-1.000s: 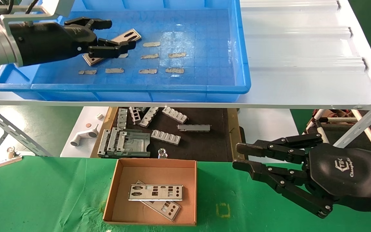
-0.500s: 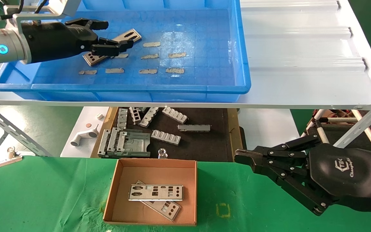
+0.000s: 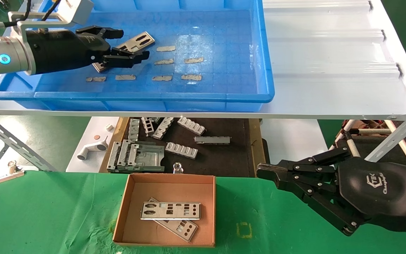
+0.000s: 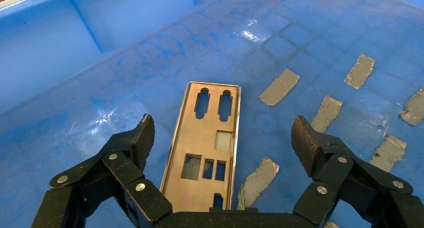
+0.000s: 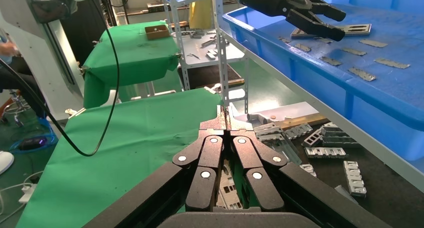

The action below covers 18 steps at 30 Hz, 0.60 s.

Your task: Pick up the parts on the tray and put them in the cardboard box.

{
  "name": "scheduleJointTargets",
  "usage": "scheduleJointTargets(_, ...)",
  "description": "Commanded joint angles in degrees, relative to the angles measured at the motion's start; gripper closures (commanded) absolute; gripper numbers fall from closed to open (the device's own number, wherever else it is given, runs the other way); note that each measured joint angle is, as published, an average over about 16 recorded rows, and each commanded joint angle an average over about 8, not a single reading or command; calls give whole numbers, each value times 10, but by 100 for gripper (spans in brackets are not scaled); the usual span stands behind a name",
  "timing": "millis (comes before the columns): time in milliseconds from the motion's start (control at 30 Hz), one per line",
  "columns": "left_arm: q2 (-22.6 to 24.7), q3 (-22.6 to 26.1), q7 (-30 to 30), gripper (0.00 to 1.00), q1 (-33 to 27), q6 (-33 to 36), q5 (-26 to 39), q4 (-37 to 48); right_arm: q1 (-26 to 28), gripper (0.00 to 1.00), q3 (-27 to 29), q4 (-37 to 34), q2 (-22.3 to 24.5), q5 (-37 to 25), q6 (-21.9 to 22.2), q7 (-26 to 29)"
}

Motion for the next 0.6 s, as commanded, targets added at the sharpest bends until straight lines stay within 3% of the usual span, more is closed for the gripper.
scheduleJointTargets(33, 0, 0, 2, 100, -1, 2, 0, 3, 0, 100, 0, 0, 0, 0, 0, 0)
scheduleJointTargets(600, 7, 0, 9, 100, -4, -18, 0, 18, 0, 100, 0, 0, 0, 0, 0, 0)
